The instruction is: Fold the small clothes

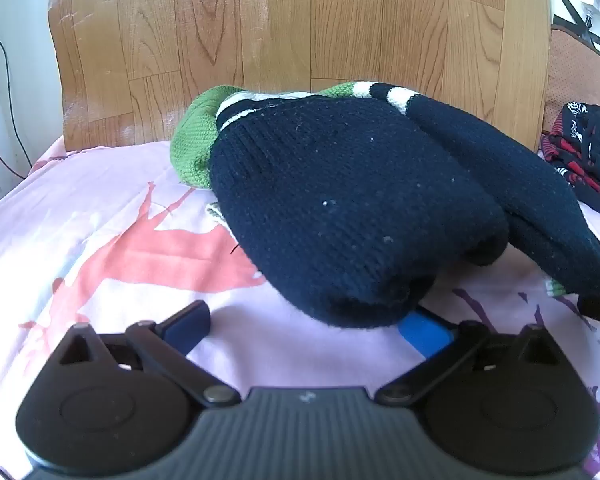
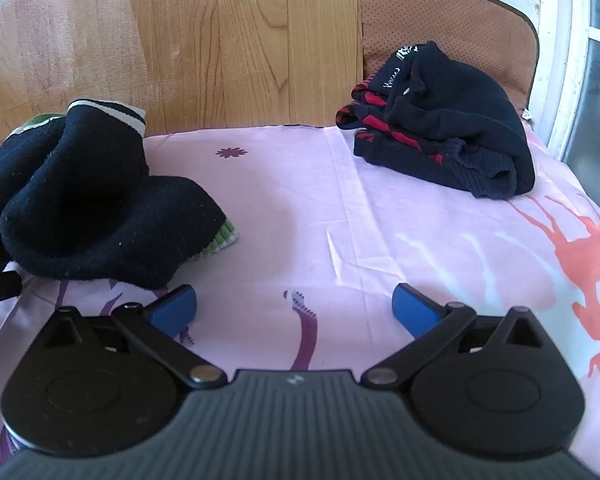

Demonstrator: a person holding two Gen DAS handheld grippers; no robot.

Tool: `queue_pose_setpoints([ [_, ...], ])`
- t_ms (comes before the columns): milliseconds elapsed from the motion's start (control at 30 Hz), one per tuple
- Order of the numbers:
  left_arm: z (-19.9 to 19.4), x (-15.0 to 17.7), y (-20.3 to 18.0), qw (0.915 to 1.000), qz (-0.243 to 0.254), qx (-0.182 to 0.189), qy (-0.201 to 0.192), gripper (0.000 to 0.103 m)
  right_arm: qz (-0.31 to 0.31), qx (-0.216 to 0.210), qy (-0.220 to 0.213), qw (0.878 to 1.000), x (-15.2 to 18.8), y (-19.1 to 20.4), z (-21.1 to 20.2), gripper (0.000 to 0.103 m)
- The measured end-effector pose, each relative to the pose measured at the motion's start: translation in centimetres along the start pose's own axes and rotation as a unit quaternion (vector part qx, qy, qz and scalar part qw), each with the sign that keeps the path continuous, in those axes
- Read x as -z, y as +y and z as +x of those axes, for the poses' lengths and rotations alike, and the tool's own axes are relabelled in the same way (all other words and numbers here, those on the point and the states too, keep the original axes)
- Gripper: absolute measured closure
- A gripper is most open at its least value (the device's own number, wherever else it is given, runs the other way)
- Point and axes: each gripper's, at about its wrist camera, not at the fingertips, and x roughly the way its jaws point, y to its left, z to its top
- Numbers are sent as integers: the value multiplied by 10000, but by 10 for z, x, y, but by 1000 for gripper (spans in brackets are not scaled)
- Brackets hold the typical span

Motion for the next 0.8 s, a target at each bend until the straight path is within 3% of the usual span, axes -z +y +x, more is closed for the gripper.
queue_pose_setpoints([
  [167, -3, 2, -1, 10000, 91, 23, 29, 0, -25, -22, -34, 10000, 0, 0, -1, 0],
  [267, -11, 8, 1, 9993, 277, 236, 8, 0, -172, -239, -73, 9995, 2, -4, -7, 0],
  [333, -20, 14, 10, 9985, 309, 443, -34, 0, -145, -427, -325, 9985, 7, -10, -25, 3],
  [400, -31, 17, 29, 9977, 42, 653, -187, 0, 63, -618, -599, 9963, 9, -17, -39, 13],
  [533, -45, 17, 66, 9917, -665, 897, -637, 0, 112, -1382, -1203, 9830, -4, -13, -63, 13],
  [667, -42, 15, 75, 9849, -1007, 1244, -652, 8, -295, -2176, -993, 9705, -28, 25, -56, 13],
  [733, -43, 17, 78, 9793, -1136, 1526, -691, 10, -637, -2252, -750, 9693, -33, 47, -41, 14],
  [800, -44, 11, 83, 9701, -1370, 1901, -639, 10, -957, -2100, -572, 9713, -33, 61, -24, 42],
])
